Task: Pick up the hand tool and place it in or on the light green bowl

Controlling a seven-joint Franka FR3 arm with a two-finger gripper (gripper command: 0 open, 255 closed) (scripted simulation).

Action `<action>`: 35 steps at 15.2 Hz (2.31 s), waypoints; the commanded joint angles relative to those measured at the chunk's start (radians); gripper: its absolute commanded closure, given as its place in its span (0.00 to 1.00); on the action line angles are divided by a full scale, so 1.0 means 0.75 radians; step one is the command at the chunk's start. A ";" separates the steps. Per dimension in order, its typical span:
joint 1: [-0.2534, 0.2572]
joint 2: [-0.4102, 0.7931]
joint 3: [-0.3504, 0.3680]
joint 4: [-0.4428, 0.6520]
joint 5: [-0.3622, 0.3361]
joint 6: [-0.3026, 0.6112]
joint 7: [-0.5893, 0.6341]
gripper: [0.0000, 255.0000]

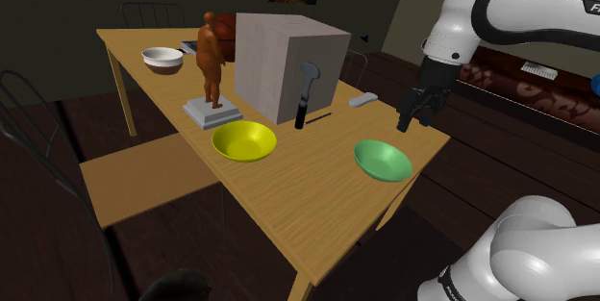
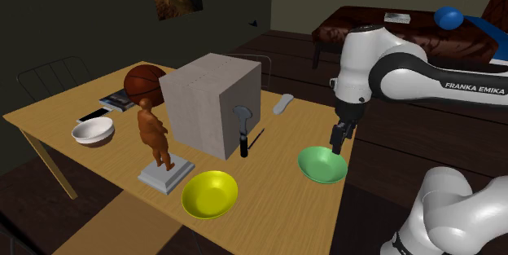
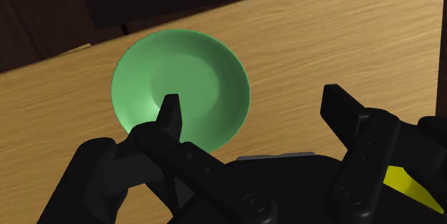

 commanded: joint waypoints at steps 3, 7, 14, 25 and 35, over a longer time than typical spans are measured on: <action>0.003 0.035 -0.002 -0.019 -0.008 0.131 -0.018 0.00; 0.010 0.122 -0.005 -0.037 -0.022 0.391 -0.052 0.00; 0.024 0.314 -0.013 -0.005 -0.038 0.822 -0.106 0.00; 0.053 0.661 -0.024 0.199 -0.038 1.391 -0.194 0.00; 0.055 0.788 -0.027 0.217 -0.032 1.503 -0.199 0.00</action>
